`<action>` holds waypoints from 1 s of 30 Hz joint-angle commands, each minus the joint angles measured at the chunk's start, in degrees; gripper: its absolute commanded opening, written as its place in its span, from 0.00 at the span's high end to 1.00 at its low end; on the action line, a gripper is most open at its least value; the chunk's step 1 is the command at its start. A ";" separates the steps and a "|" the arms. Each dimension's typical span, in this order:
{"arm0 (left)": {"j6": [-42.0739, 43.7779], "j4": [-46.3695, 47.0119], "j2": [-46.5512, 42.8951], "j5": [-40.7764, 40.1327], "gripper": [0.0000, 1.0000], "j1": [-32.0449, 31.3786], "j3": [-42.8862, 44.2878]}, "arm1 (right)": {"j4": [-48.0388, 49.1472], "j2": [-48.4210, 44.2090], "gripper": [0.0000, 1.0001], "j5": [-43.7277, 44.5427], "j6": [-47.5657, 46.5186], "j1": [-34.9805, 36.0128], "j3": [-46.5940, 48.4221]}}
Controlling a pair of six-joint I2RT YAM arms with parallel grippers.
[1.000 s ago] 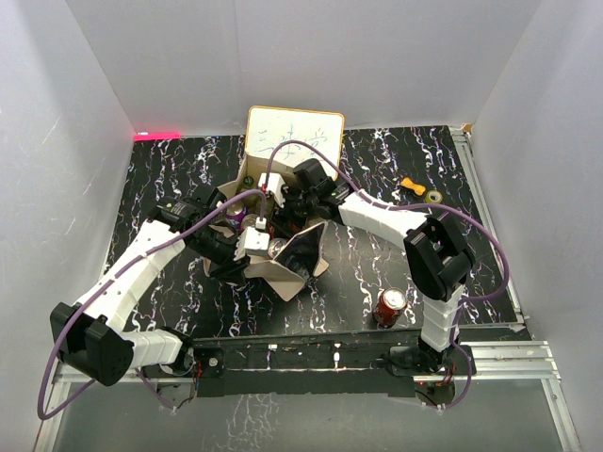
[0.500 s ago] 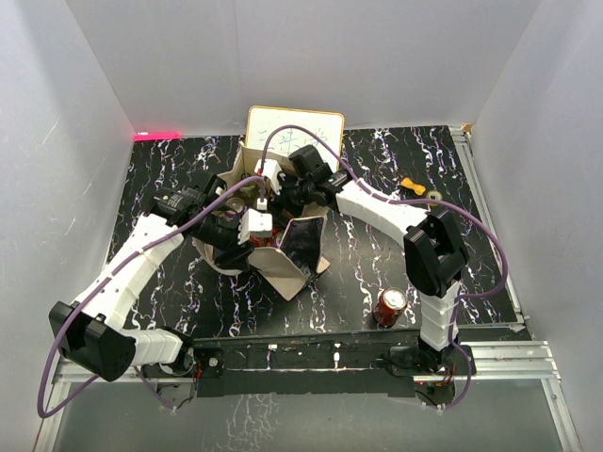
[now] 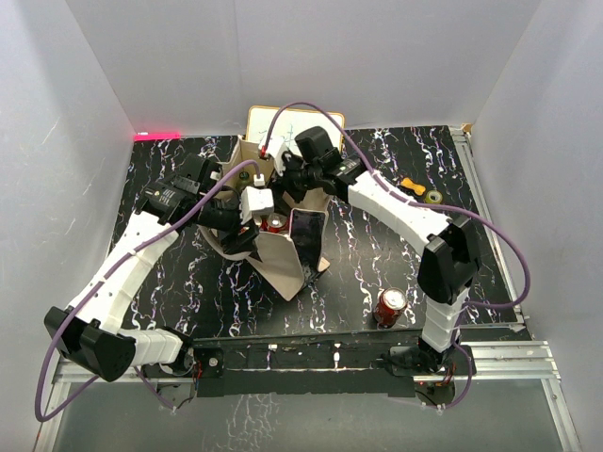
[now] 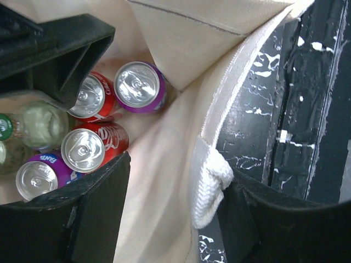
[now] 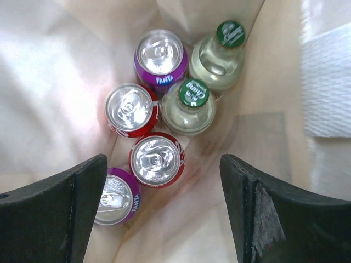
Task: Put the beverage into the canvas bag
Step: Place the drink in the canvas bag, then pick up the drink from the center of the board.
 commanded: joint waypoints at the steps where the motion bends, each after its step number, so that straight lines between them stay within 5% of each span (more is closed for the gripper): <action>1: -3.28 3.44 -1.69 0.20 0.40 0.43 2.43 | 1.47 -5.93 0.14 1.38 2.88 -0.44 4.48; 11: -6.07 5.67 -0.49 -1.36 0.33 0.45 7.34 | -2.20 -10.56 0.14 4.65 5.53 -0.15 10.43; 15: -8.77 6.80 0.18 -1.13 0.15 0.54 9.17 | -6.72 -16.78 0.13 7.76 6.00 -0.37 10.29; 30: -9.30 5.50 1.85 2.96 0.11 0.52 11.17 | -26.93 -45.47 0.07 17.05 2.85 -4.27 -22.18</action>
